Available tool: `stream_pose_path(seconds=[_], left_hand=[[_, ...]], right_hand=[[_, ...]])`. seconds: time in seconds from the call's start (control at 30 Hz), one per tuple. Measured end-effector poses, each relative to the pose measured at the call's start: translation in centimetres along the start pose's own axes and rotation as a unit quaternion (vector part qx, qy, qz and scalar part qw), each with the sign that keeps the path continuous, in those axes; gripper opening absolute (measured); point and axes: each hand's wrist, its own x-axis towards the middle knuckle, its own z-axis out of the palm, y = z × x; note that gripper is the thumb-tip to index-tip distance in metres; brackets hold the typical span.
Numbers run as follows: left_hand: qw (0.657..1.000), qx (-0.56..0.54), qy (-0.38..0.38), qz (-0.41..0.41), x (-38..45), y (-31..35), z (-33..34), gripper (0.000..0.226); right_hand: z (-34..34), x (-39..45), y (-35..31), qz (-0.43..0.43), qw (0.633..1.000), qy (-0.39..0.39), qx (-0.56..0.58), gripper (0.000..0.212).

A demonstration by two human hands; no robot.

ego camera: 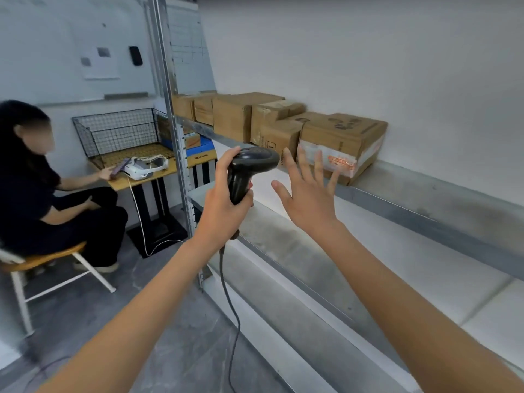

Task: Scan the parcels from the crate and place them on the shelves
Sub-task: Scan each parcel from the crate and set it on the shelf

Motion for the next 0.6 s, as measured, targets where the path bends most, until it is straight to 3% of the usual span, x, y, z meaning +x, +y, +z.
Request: stream_pose_path(seconds=[0.13,0.2,0.47,0.6], left_hand=[[1.000,-0.002,-0.002,0.001,4.3,-1.0,1.6,0.082],[1.000,-0.008,-0.003,0.009,6.1,-1.5,2.5,0.082],[0.999,-0.034,0.002,0.009,9.3,-3.5,4.6,0.086],[0.998,-0.064,-0.015,0.021,10.5,-4.0,5.8,0.086]], right_hand=[[-1.9,4.8,1.3,0.022,0.996,0.081,-0.007,0.071],[-3.1,7.7,2.2,0.049,0.996,0.078,-0.011,0.070],[-5.9,16.9,4.1,0.208,0.975,-0.071,-0.014,0.083],[-5.7,18.9,4.8,0.295,0.947,-0.121,0.046,0.106]])
